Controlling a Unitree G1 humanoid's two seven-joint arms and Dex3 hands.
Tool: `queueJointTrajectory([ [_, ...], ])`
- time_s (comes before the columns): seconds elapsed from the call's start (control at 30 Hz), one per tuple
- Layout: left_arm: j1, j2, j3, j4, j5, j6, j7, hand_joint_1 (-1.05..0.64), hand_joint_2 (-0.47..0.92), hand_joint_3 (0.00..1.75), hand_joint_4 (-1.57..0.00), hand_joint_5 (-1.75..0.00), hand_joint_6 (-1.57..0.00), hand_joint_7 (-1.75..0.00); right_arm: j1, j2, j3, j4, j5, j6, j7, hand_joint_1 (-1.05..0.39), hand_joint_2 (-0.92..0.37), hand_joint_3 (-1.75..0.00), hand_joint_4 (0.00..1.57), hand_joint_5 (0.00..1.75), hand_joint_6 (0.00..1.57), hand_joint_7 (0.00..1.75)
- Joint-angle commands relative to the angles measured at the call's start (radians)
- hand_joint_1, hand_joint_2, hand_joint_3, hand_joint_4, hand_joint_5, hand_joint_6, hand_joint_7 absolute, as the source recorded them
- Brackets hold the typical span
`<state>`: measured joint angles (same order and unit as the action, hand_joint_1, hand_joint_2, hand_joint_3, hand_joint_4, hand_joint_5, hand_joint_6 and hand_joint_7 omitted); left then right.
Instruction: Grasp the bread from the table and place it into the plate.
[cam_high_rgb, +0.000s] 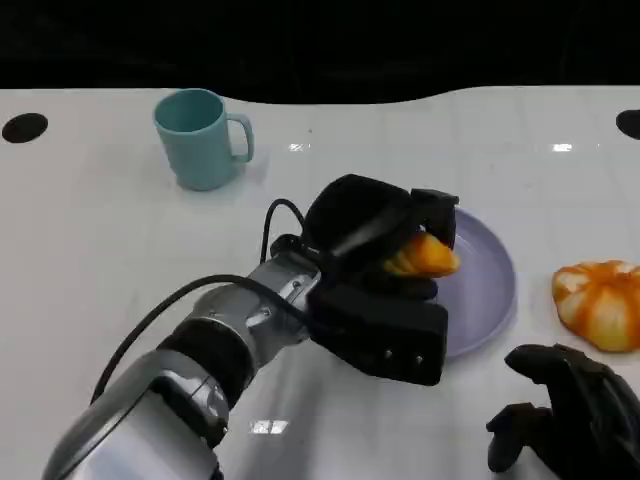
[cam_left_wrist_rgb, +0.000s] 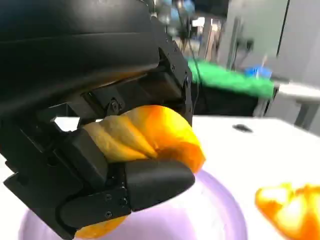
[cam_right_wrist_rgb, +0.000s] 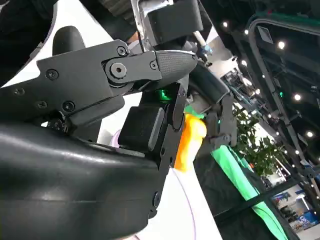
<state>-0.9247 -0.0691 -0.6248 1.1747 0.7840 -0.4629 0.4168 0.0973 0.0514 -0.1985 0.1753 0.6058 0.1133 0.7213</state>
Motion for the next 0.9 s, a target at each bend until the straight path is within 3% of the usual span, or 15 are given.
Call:
queueJointTrajectory([
  [0.03, -0.036, 0.022, -0.022, -0.024, 0.007, 0.062, -0.144, -1.0, 0.84, 0.55, -0.26, -1.67, -0.06, -1.23, 0.002, -0.005, -0.011, 0.041, 0.005, -0.047, 0.026, -0.57, -0.92, -0.3, 1.57, 0.63, 1.57, 0.27],
  [0.1, -0.037, 0.028, -0.032, -0.042, 0.015, 0.087, -0.184, -1.04, 0.9, 0.42, -0.05, -1.38, -0.01, -0.87, -0.005, -0.003, -0.014, 0.061, 0.006, -0.068, 0.037, -0.58, -0.92, -0.32, 1.57, 0.63, 1.57, 0.27],
  [0.2, -0.041, 0.038, -0.046, -0.074, 0.022, 0.128, -0.259, -1.05, 0.92, 0.47, 0.0, -0.77, 0.0, -0.16, -0.021, -0.002, -0.02, 0.1, 0.017, -0.092, 0.069, -0.58, -0.92, -0.32, 1.57, 0.62, 1.57, 0.26],
  [0.3, -0.041, 0.048, -0.052, -0.101, 0.019, 0.151, -0.322, -1.05, 0.92, 0.57, 0.0, -0.15, 0.0, -0.02, -0.037, -0.006, -0.028, 0.135, 0.022, -0.105, 0.096, -0.59, -0.92, -0.31, 1.57, 0.59, 1.57, 0.24],
  [0.33, -0.041, 0.052, -0.053, -0.109, 0.018, 0.155, -0.338, -1.05, 0.92, 0.59, 0.0, -0.08, 0.0, -0.01, -0.041, -0.007, -0.03, 0.143, 0.023, -0.108, 0.105, -0.59, -0.92, -0.31, 1.57, 0.59, 1.57, 0.24],
  [0.6, -0.019, 0.095, -0.039, -0.19, -0.002, 0.165, -0.445, -1.05, 0.92, 0.65, 0.0, 0.0, 0.0, 0.0, -0.051, -0.004, -0.042, 0.159, 0.021, -0.113, 0.118, -0.58, -0.92, -0.3, 1.57, 0.59, 1.57, 0.24],
  [0.9, 0.132, 0.215, 0.035, -0.418, -0.101, 0.122, -0.525, -1.05, 0.92, 0.61, -0.03, -0.02, 0.0, 0.0, -0.055, -0.001, -0.043, 0.165, 0.022, -0.128, 0.133, -0.58, -0.92, -0.3, 1.57, 0.57, 1.57, 0.21],
])
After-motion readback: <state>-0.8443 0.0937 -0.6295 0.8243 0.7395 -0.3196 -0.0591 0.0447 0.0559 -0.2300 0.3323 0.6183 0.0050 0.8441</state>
